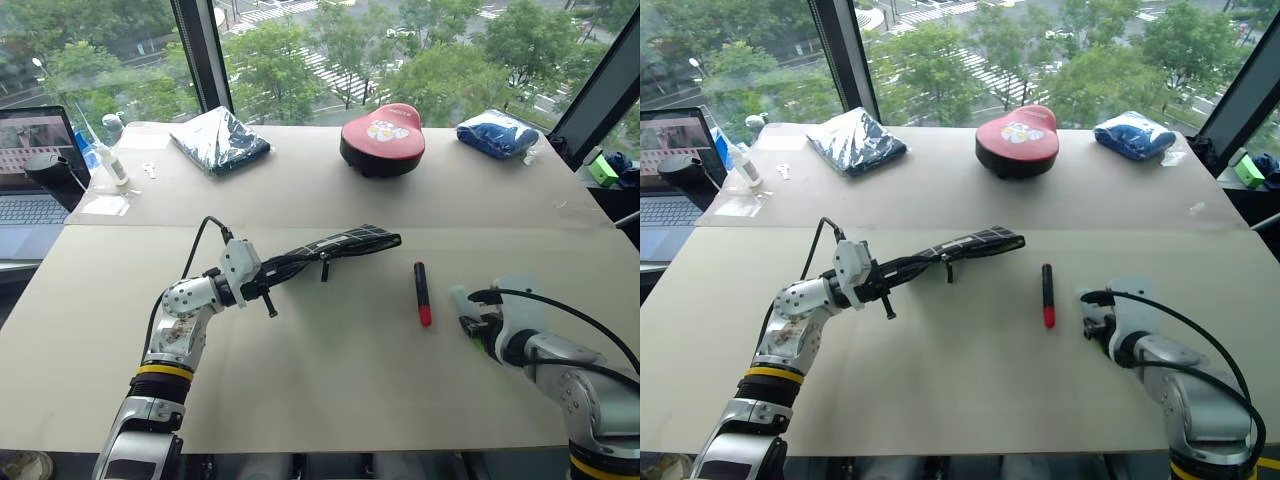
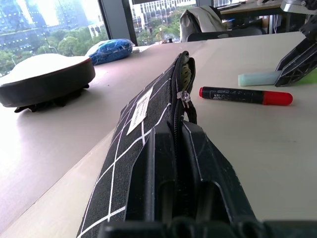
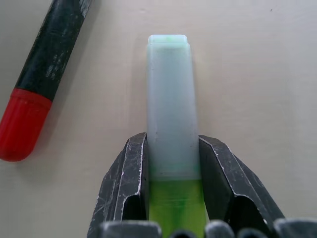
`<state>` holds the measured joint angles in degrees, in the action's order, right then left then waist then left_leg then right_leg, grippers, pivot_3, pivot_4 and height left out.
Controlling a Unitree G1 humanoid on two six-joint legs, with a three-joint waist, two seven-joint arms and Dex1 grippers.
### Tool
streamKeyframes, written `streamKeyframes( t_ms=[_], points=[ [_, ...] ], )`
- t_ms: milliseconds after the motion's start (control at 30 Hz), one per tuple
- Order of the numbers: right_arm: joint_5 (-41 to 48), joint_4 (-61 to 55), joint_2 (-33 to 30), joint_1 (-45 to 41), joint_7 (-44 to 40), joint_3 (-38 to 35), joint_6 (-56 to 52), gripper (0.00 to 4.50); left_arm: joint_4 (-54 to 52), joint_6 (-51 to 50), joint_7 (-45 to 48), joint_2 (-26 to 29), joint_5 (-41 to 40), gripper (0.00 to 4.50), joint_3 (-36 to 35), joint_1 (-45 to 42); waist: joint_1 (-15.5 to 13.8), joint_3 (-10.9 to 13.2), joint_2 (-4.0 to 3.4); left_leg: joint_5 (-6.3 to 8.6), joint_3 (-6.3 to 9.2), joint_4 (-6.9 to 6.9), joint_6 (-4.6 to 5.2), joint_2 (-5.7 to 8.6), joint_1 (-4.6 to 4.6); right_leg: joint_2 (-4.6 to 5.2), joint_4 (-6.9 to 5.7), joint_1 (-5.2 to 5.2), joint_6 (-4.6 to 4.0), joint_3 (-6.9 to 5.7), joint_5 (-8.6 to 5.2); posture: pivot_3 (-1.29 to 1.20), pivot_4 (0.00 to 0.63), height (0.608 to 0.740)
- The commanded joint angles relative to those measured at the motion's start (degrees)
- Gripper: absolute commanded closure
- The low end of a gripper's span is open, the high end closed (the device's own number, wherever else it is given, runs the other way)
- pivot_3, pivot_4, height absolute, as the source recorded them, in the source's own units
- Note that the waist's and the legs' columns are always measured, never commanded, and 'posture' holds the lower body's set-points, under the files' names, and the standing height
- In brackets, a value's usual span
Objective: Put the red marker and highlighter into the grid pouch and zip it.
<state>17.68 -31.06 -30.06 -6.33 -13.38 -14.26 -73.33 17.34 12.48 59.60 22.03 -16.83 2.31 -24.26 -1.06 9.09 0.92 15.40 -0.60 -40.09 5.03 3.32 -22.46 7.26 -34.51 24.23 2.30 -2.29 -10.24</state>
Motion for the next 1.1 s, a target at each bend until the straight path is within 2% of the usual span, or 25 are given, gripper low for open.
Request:
streamKeyframes(
  t_ms=[33, 233, 400, 633, 833, 1100],
  points=[
    [2.5, -0.3, -4.6, -6.4, -6.0, -0.4, 5.2, 3.47, 0.3, 1.9, 0.5, -0.2, -0.3, 4.5, -0.4, -0.8, 0.2, 0.0, -0.05, -0.02, -0.01, 0.02, -0.01, 0.01, -0.07, 0.0, -0.02, 0.08, 0.0, 0.01, 0.0, 0.0, 0.15, 0.74],
    [7.7, 1.6, -15.6, -16.6, -19.6, 1.9, 10.0, 3.47, 1.5, 3.0, 1.1, -0.5, 0.1, 4.5, 0.0, -1.3, 0.4, 0.0, -0.07, -0.04, 0.02, 0.23, -0.06, -0.03, -0.14, -0.06, 0.03, 0.17, -0.02, -0.06, 0.01, 0.0, 0.15, 0.74],
    [15.9, -3.3, -23.6, -18.2, -33.3, 7.4, 9.9, 3.47, 1.1, 3.2, 1.1, -0.6, 0.0, 4.5, 0.1, -1.1, 0.3, 0.1, -0.06, 0.01, 0.1, 0.23, 0.02, -0.08, -0.28, -0.07, 0.34, 0.13, -0.02, -0.13, 0.01, 0.0, 0.15, 0.74],
    [11.1, 3.7, -21.3, -22.3, -30.1, 18.6, 11.2, 3.47, -0.3, 2.9, 0.7, -0.8, 0.0, 4.5, 0.2, -0.4, 0.3, 0.1, -0.05, 0.05, 0.1, 0.18, 0.07, -0.01, -0.44, 0.1, 0.41, 0.25, 0.03, -0.1, 0.06, 0.0, 0.15, 0.74],
    [9.0, 8.4, -19.5, -25.1, -29.4, 20.9, 11.8, 3.47, -1.8, 2.7, 0.7, -0.6, 0.1, 4.5, 0.5, 0.5, 0.2, 0.1, -0.05, -0.24, 0.08, 0.18, -0.41, 0.04, -0.88, 0.12, 0.33, 0.76, 0.0, -0.06, 0.1, 0.0, 0.15, 0.74],
    [9.3, 9.7, -19.5, -25.6, -31.4, 20.3, 12.5, 3.47, -2.9, 2.6, 0.8, -0.1, 0.7, 4.5, 1.0, 1.0, 0.2, 0.1, -0.05, -0.23, 0.08, 0.19, -0.39, 0.04, -0.95, 0.12, 0.34, 0.82, 0.0, -0.06, 0.1, 0.0, 0.15, 0.74]
  ],
)
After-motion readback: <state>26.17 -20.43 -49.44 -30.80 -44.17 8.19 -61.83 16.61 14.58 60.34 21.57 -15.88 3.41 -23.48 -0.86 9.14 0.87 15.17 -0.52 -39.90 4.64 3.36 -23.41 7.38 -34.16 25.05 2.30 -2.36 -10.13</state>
